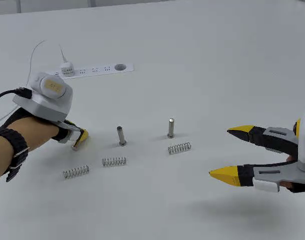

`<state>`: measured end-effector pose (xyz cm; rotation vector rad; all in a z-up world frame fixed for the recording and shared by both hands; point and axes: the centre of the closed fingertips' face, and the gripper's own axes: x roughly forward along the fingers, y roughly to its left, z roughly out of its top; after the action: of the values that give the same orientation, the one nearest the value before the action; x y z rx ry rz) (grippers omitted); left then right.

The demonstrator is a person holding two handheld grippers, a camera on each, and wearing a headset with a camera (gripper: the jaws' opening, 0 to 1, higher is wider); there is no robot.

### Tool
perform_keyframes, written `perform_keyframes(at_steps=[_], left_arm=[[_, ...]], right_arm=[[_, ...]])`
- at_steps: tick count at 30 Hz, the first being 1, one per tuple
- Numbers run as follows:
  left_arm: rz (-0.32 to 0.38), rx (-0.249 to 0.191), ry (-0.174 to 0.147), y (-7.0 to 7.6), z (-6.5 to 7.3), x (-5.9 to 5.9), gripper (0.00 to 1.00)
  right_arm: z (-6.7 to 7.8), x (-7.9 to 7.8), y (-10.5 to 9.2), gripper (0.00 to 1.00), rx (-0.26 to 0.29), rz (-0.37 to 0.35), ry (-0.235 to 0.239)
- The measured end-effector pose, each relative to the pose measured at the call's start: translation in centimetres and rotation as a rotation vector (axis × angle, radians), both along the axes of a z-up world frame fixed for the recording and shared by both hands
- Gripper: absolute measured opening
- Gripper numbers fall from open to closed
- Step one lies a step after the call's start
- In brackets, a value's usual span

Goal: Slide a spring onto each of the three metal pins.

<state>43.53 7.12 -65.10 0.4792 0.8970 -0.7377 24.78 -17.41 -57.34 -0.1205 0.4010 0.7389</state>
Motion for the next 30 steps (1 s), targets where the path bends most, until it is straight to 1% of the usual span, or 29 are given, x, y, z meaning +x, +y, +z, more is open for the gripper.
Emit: perform_keyframes(at_steps=[6,9,11,13,17,21,27,30], left_arm=[[0.014,0.018,0.014,-0.05,-0.16,0.07,0.15],[0.024,0.027,0.025,-0.03,-0.26,0.1,0.14],[0.026,0.04,0.037,0.02,-0.4,0.06,0.12],[0.033,0.047,0.038,-0.03,-0.38,0.22,0.12],[0.044,0.06,0.052,-0.01,-0.42,0.27,0.12],[0.052,0.063,0.068,0.01,-0.49,0.12,0.11],[0.081,0.049,0.07,0.11,-0.48,0.12,0.1],[0.095,0.051,0.073,0.16,-0.51,0.14,0.09]], right_arm=[[-0.07,0.04,-0.21,0.67,0.003,-0.006,-0.001],[-0.13,0.01,-0.25,0.68,0.002,-0.006,-0.001],[-0.19,0.0,-0.29,0.68,0.003,-0.007,0.0],[-0.25,-0.01,-0.35,0.68,0.005,-0.009,0.0],[-0.26,-0.1,-0.31,0.68,0.007,-0.009,0.001],[-0.31,-0.12,-0.42,0.67,0.008,-0.013,0.002],[-0.49,-0.13,-0.57,0.67,0.007,-0.014,0.005],[-0.52,-0.11,-0.51,0.67,0.007,-0.012,0.006]])
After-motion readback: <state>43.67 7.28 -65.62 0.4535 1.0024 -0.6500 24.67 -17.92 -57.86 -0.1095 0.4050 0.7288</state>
